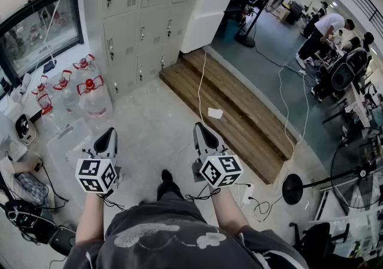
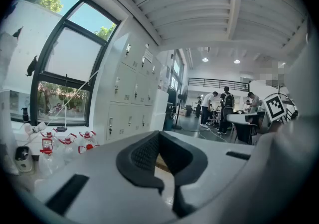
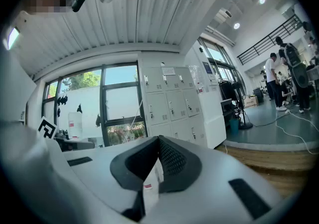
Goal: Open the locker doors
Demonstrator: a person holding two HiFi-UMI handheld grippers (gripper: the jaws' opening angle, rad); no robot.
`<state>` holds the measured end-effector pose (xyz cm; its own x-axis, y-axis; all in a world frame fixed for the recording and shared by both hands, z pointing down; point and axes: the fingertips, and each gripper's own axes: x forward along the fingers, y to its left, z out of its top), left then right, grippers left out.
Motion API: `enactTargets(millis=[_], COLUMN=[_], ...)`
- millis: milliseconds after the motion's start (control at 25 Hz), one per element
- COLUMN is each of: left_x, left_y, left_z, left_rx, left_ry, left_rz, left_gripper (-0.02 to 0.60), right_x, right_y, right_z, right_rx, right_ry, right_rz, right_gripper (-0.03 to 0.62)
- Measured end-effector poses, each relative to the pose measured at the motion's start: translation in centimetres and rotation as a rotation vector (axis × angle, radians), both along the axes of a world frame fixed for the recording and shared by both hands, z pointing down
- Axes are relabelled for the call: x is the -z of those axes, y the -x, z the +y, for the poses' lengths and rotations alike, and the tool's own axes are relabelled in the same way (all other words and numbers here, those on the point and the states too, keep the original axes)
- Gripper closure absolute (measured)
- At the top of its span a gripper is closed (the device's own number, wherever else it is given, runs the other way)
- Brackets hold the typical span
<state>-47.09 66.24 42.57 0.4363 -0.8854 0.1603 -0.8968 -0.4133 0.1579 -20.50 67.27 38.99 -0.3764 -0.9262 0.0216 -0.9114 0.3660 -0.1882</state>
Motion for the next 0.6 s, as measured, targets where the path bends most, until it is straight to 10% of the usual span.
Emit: enactTargets(millis=[600], left_x=[-1.7], left_y=[-0.4], left_z=[-0.7], left_rx=[0.002], left_ry=[0.021], left_rz=[-0.007], left_gripper=[0.574], right_x=[-2.2], right_y=[-0.4], right_z=[-1.0], right_rx=[-0.010], right_ry=[0.041], right_rz=[0.009], right_gripper=[0.565])
